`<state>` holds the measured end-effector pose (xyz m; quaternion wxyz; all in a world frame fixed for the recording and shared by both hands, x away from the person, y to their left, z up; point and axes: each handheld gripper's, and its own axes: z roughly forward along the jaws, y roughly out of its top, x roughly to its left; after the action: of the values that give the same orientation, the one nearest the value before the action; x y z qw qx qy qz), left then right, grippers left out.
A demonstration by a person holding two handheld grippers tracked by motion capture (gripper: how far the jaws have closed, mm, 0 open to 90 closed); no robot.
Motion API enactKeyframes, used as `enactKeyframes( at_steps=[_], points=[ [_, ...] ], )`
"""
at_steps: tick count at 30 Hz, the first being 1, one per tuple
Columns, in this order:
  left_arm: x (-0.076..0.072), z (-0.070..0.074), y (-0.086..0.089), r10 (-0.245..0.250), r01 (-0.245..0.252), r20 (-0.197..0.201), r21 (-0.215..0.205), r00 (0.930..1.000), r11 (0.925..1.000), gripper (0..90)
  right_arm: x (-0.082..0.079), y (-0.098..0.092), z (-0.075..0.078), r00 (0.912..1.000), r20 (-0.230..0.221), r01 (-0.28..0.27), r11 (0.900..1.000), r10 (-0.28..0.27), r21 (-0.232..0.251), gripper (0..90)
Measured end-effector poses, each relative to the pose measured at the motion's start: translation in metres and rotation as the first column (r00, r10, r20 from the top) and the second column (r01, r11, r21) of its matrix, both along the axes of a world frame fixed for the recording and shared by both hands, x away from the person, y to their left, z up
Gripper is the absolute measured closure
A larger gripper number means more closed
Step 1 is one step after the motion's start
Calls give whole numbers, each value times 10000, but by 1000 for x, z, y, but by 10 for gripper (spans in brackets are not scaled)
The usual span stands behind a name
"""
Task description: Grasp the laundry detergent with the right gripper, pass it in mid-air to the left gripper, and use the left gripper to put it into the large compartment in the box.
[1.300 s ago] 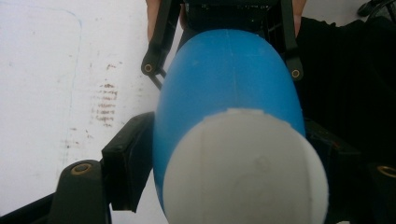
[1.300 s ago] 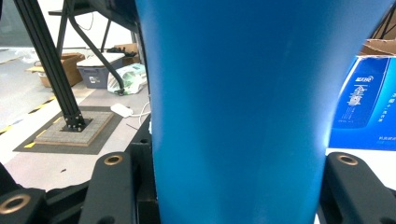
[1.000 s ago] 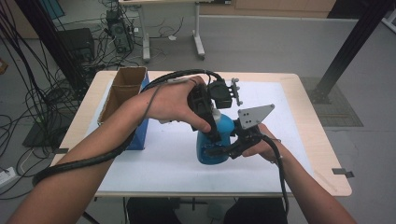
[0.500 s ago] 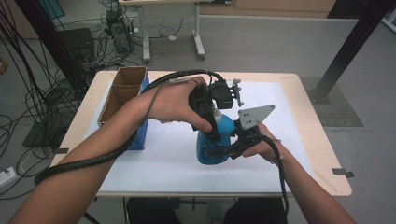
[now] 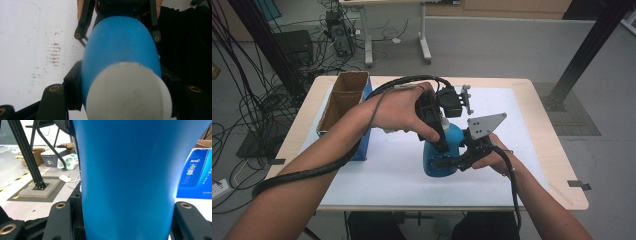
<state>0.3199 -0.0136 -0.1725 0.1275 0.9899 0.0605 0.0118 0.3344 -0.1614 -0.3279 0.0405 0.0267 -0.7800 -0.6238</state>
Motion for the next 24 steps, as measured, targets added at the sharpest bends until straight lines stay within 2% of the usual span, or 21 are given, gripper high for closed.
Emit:
enactKeyframes(
  at_steps=[24],
  points=[
    [-3, 3, 2, 32, -30, 104, -116, 9999, 9999, 375, -1, 0, 3, 10000, 81, 16, 10000, -17, 26, 437]
  ],
)
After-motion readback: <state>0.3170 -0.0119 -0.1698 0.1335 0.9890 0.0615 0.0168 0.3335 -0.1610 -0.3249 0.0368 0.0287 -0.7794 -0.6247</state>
